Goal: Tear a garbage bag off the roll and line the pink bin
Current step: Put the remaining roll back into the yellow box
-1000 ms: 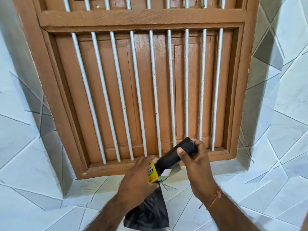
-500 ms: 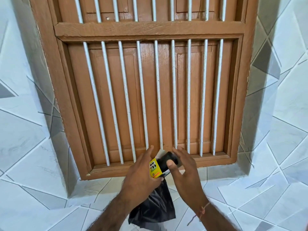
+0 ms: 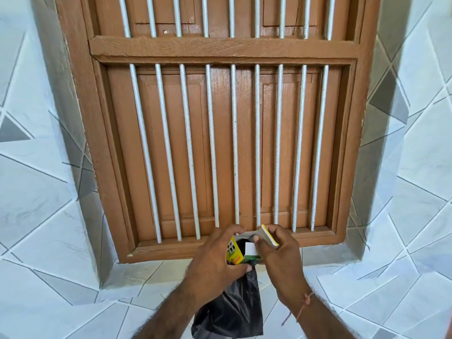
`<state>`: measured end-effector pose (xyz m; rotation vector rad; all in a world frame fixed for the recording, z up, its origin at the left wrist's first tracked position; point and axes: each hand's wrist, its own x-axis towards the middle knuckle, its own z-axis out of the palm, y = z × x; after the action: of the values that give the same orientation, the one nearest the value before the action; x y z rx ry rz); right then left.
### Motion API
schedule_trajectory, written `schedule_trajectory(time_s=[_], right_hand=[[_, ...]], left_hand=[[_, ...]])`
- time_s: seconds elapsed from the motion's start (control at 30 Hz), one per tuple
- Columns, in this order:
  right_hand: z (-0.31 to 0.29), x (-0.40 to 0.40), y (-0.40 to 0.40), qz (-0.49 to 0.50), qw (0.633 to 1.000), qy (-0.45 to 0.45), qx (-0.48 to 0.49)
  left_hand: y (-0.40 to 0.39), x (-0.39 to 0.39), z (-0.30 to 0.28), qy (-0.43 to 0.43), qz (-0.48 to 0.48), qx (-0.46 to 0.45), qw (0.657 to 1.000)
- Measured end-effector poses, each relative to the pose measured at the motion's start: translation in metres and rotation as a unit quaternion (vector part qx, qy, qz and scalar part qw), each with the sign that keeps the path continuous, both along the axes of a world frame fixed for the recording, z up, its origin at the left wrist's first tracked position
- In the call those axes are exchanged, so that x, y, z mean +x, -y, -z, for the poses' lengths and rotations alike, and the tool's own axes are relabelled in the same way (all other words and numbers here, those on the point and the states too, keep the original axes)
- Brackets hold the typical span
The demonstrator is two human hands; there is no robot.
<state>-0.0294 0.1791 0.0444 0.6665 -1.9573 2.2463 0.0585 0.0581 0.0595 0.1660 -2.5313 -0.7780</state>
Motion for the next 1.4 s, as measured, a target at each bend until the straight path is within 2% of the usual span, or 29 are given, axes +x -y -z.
schedule_trajectory(time_s=[0.2,0.37,0.63,0.73,0.83,0.93,1.0,1.13,1.2,1.4], right_hand=[[-0.007,0.001,-0.006,0.020,1.000,0.015,-0.010],[-0.005,0.009,-0.009,-0.084,0.995,-0.053,0.028],[0.001,0.020,0.002,0.005,0.988,-0.125,0.088],[0.005,0.030,0.005,0.030,0.990,-0.115,0.079],[0.004,0.035,0.008,0.050,0.994,-0.095,0.030],[-0.001,0.020,0.007,0.111,0.993,-0.010,-0.045],[-0.007,0.011,0.003,0.117,0.991,0.024,-0.059],[-0.008,0.018,0.000,0.024,1.000,-0.012,-0.009],[-0.002,0.020,0.001,0.028,0.999,-0.033,0.018],[0.000,0.021,0.002,0.022,0.999,-0.042,0.013]], left_hand=[[-0.001,0.002,-0.001,-0.011,0.017,0.026,0.999],[0.000,0.001,-0.004,-0.038,-0.024,0.003,0.999],[-0.003,0.000,-0.004,-0.064,-0.052,-0.018,0.996],[-0.003,0.002,-0.005,-0.065,-0.059,-0.031,0.996],[-0.002,0.005,-0.006,-0.053,-0.057,-0.030,0.997],[-0.001,0.010,-0.007,-0.037,-0.025,-0.011,0.999],[-0.004,0.013,-0.007,-0.025,-0.008,0.013,1.000],[-0.007,0.012,-0.007,-0.034,-0.016,0.012,0.999],[-0.007,0.011,-0.007,-0.038,-0.019,0.008,0.999],[-0.005,0.013,-0.006,-0.044,-0.013,0.023,0.999]])
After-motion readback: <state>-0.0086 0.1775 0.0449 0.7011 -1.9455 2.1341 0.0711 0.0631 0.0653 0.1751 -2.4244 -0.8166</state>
